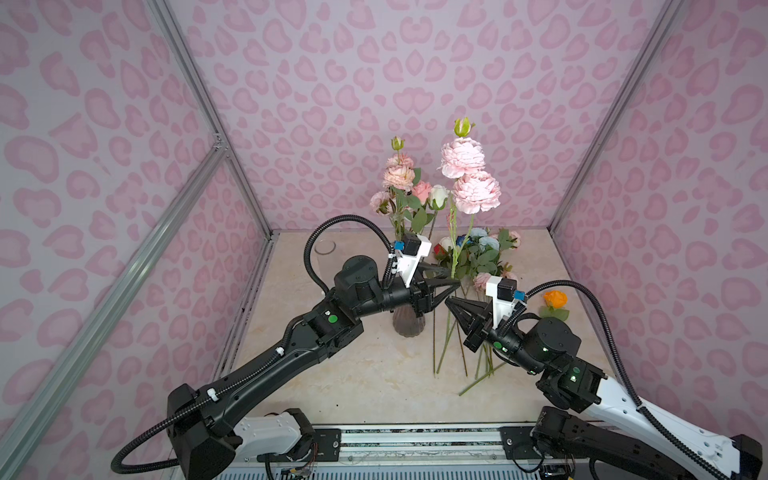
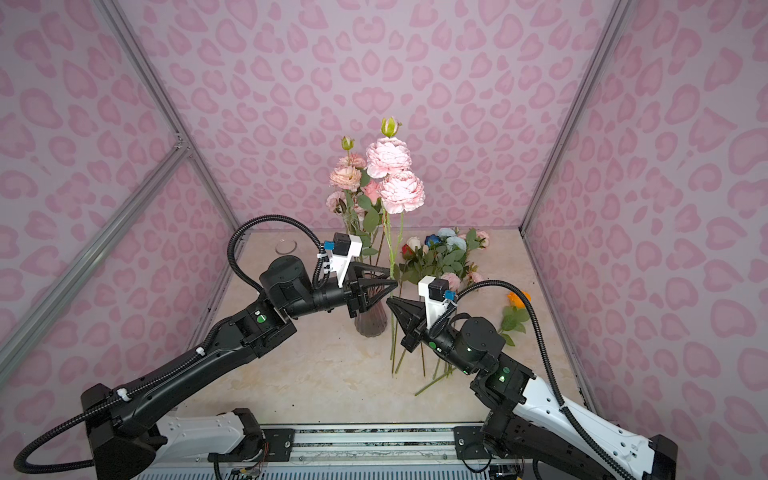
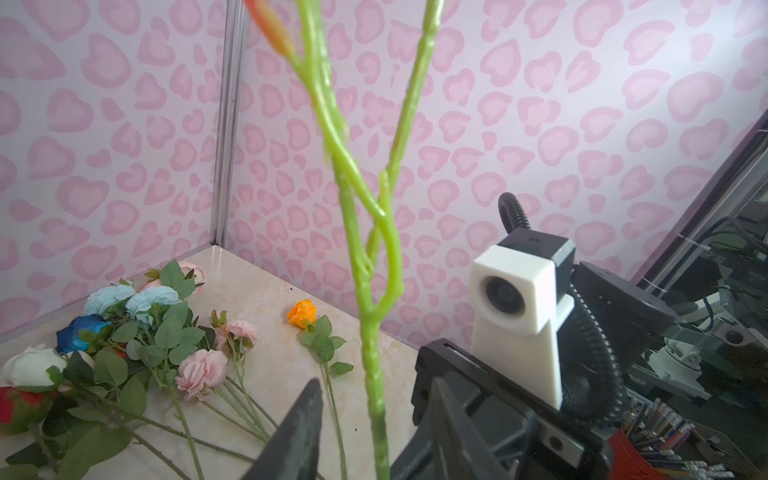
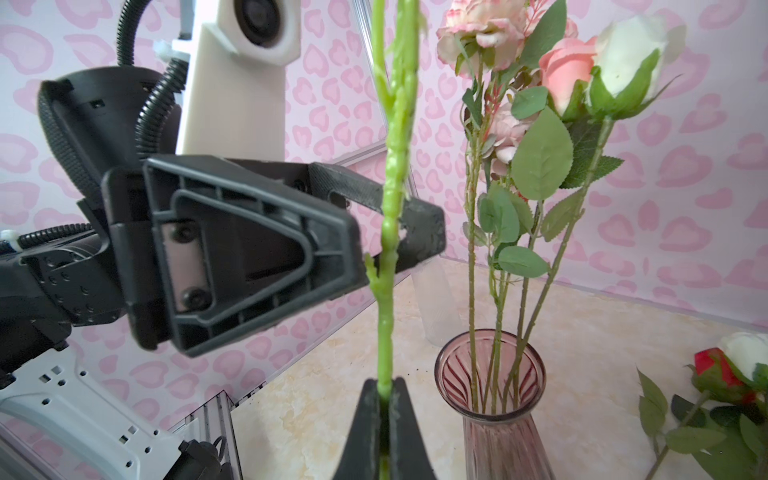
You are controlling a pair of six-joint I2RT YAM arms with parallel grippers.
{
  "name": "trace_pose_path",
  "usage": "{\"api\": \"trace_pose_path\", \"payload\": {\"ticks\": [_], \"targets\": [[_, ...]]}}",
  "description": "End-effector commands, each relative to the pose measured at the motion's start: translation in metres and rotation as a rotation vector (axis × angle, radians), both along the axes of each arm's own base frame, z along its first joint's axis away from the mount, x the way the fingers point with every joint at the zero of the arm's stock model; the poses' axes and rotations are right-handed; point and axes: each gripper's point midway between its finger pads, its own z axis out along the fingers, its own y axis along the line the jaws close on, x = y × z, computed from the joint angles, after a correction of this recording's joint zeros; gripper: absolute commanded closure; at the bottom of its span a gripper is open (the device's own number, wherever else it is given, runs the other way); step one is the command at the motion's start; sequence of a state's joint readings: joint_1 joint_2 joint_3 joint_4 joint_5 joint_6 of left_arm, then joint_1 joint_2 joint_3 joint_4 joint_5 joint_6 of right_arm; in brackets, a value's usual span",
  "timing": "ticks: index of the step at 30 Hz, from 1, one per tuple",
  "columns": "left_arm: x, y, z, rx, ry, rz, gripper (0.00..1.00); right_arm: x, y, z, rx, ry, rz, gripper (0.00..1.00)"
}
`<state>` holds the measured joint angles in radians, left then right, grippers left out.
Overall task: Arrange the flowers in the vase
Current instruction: 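Take the carnation stem with the left gripper and open the right gripper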
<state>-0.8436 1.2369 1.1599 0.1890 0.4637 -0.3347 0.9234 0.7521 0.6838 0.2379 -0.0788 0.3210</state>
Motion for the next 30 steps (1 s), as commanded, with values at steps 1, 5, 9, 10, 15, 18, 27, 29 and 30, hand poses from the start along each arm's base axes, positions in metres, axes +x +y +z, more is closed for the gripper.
{"api": "trace_pose_path", "payload": {"ticks": [1,5,9,10,15,18,27,29,30], "targets": [[-0.001,-0.003,0.008,-0.027,-0.015,-0.015,0.70,-0.002,-0.003,0.013,0.047,-0.041,-0.007,1.00],[-0.004,-0.005,0.009,-0.031,-0.007,-0.045,0.84,-0.002,-0.002,0.009,0.041,-0.031,-0.006,1.00],[-0.007,-0.006,0.011,-0.034,-0.006,-0.061,0.92,0.000,-0.001,0.006,0.034,-0.023,-0.006,1.00],[-0.008,-0.006,0.011,-0.033,-0.003,-0.064,0.92,0.000,0.000,0.005,0.030,-0.022,-0.006,1.00],[-0.007,-0.004,0.009,-0.028,-0.004,-0.050,0.96,0.001,-0.002,0.007,0.044,-0.017,-0.014,0.90],[-0.001,0.001,0.013,-0.025,-0.017,0.005,0.96,0.001,-0.005,0.005,0.030,-0.015,-0.028,0.70],[0.013,0.037,0.032,0.001,-0.118,0.219,0.96,0.002,-0.025,0.001,-0.021,-0.032,-0.105,0.59],[0.015,0.045,0.040,0.006,-0.147,0.259,0.96,0.002,-0.034,-0.001,-0.030,-0.033,-0.136,0.58],[0.016,0.049,0.045,0.008,-0.163,0.283,0.96,0.003,-0.039,-0.003,-0.032,-0.033,-0.159,0.58]]}}
